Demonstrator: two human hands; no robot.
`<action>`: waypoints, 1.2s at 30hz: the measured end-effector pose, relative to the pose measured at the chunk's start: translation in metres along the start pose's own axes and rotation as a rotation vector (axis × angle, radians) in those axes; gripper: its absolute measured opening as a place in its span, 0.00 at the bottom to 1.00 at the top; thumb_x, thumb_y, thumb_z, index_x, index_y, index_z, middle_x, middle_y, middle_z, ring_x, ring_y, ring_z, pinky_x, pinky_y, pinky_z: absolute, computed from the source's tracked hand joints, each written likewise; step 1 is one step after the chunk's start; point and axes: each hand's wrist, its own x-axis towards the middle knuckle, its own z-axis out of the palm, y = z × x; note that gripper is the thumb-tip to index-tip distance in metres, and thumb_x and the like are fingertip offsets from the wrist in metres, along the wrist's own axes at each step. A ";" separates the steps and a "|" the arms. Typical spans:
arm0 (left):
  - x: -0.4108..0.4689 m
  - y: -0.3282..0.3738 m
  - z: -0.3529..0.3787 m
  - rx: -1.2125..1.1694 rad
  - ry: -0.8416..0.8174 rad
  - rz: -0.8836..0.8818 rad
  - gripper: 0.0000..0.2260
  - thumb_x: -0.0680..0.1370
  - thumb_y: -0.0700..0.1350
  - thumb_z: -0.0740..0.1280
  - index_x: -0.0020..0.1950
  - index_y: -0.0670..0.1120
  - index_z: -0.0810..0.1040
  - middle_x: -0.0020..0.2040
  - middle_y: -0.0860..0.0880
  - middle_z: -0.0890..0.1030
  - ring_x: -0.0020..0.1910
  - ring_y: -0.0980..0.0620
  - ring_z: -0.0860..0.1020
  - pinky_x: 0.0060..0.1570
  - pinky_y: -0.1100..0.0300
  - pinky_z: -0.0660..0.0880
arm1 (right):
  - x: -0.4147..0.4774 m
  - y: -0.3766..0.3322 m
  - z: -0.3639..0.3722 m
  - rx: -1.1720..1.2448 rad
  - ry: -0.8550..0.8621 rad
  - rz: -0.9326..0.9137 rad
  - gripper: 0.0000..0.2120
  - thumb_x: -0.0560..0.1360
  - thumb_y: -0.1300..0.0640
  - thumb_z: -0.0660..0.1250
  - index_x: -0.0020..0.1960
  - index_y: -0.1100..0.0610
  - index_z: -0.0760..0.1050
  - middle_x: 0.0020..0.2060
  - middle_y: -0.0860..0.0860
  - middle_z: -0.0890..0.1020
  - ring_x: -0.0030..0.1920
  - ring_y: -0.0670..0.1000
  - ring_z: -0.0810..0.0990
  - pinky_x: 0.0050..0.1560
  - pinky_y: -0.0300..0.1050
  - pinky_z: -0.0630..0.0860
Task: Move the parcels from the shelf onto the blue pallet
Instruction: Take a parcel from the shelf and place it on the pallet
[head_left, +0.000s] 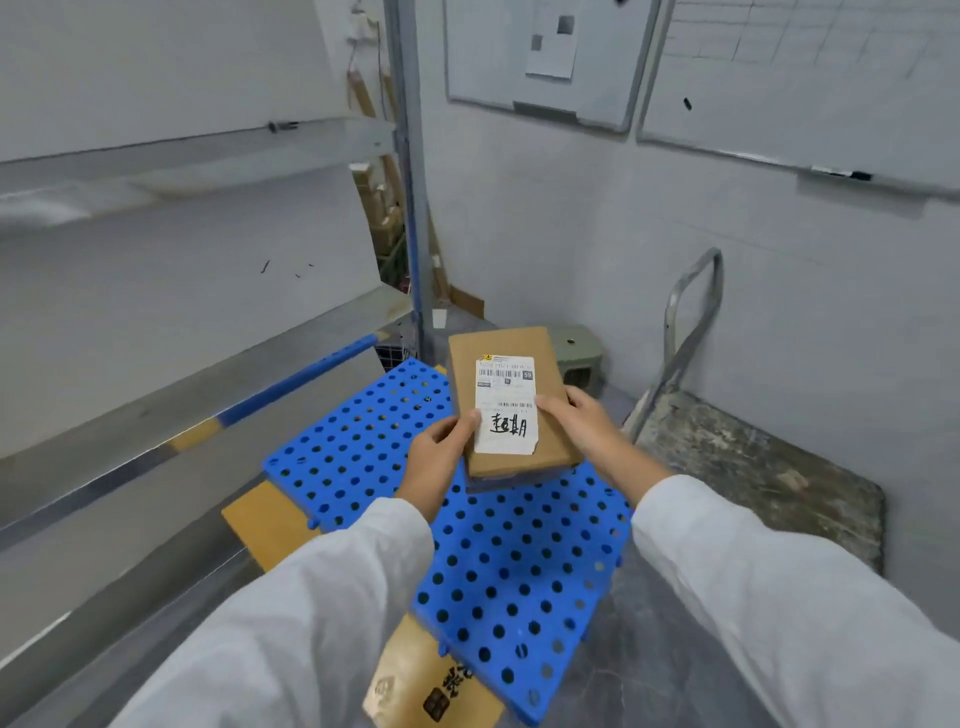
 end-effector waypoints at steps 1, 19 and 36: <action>0.007 0.000 0.004 -0.020 0.044 -0.006 0.11 0.75 0.58 0.70 0.53 0.54 0.81 0.48 0.60 0.85 0.46 0.63 0.82 0.38 0.70 0.75 | 0.017 -0.001 -0.002 -0.020 -0.046 -0.010 0.15 0.77 0.47 0.66 0.61 0.51 0.73 0.52 0.46 0.80 0.47 0.44 0.79 0.39 0.39 0.71; 0.014 -0.035 -0.046 -0.193 0.657 -0.001 0.24 0.75 0.58 0.69 0.67 0.48 0.77 0.60 0.52 0.82 0.60 0.56 0.79 0.59 0.62 0.75 | 0.126 -0.012 0.126 -0.202 -0.726 -0.026 0.11 0.78 0.45 0.65 0.59 0.46 0.73 0.51 0.43 0.80 0.50 0.47 0.80 0.42 0.42 0.76; 0.079 -0.092 -0.148 -0.333 0.805 -0.118 0.13 0.79 0.53 0.66 0.58 0.47 0.81 0.50 0.53 0.85 0.47 0.59 0.83 0.39 0.70 0.76 | 0.177 0.019 0.268 -0.389 -0.779 0.033 0.07 0.78 0.46 0.64 0.55 0.42 0.71 0.46 0.38 0.80 0.42 0.39 0.79 0.33 0.33 0.71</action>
